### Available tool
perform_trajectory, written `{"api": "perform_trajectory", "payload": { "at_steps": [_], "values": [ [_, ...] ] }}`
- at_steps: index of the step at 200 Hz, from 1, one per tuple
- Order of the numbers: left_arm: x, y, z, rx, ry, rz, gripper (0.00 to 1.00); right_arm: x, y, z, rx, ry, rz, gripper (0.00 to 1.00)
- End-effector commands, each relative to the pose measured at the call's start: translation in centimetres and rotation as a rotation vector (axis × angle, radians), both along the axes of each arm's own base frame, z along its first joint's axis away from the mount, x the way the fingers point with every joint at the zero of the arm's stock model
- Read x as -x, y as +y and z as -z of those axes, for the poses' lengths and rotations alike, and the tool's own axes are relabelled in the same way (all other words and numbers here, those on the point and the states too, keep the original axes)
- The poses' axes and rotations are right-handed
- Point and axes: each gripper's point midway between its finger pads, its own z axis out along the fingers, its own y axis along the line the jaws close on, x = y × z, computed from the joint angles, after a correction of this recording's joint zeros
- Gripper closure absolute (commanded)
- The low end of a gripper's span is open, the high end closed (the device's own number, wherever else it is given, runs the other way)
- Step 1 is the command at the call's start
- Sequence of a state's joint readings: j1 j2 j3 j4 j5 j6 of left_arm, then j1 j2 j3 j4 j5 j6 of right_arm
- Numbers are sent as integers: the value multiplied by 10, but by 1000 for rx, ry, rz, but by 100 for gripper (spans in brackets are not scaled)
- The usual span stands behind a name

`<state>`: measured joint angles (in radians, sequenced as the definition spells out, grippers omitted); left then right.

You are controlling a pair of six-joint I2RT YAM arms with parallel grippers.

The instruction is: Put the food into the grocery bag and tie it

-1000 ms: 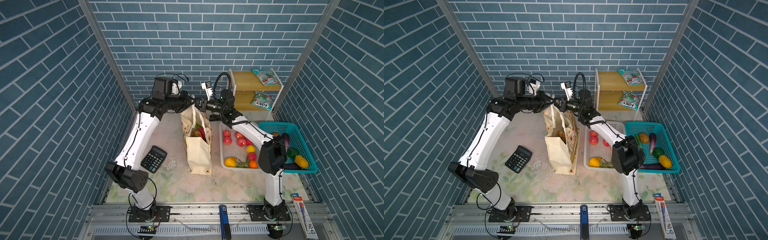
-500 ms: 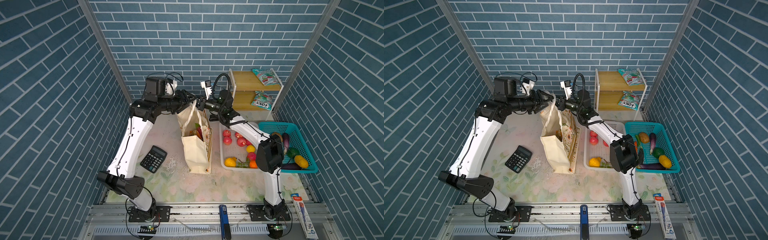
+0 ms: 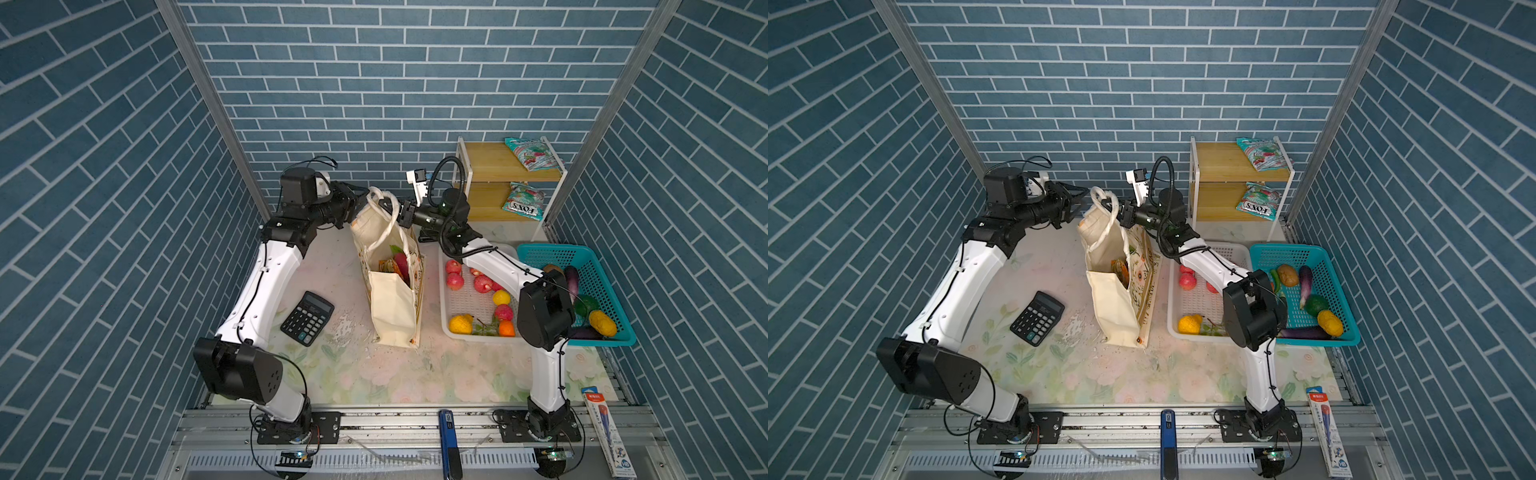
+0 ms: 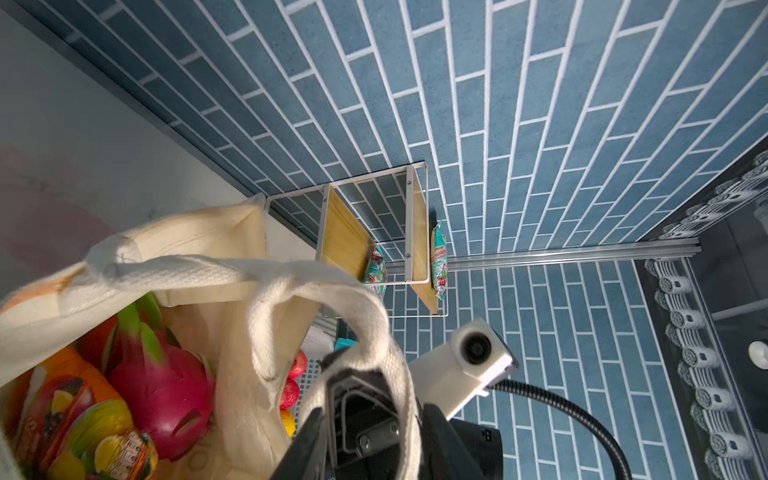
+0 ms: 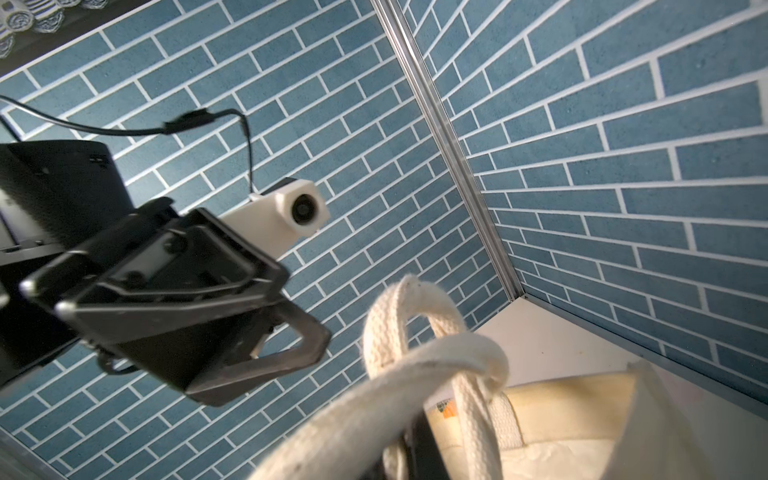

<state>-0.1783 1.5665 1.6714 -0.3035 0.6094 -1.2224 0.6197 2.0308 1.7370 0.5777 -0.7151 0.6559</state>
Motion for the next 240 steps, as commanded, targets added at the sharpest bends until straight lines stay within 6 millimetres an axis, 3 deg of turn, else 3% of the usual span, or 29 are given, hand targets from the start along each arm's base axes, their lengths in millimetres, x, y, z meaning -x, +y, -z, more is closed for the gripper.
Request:
{"api": "perform_trajectory", "payload": {
  "at_steps": [1, 53, 77, 108, 176, 240],
  "values": [
    [-4, -10, -26, 71, -84, 24, 61, 23, -13, -41, -57, -93, -33, 100],
    [-11, -26, -12, 66, -59, 61, 62, 40, -10, -24, 5, -82, -88, 100],
    [-7, -35, 3, 45, -11, 97, 63, 44, -10, -16, 31, -80, -103, 100],
    [4, -32, 18, -17, 37, 106, 65, 48, -10, -9, 45, -74, -111, 100],
    [20, -36, 37, -92, 87, 143, 65, 56, -12, -4, 62, -75, -121, 100],
    [12, -56, 42, -92, 74, 172, 66, 63, -15, -6, 72, -88, -123, 100]
  ]
}}
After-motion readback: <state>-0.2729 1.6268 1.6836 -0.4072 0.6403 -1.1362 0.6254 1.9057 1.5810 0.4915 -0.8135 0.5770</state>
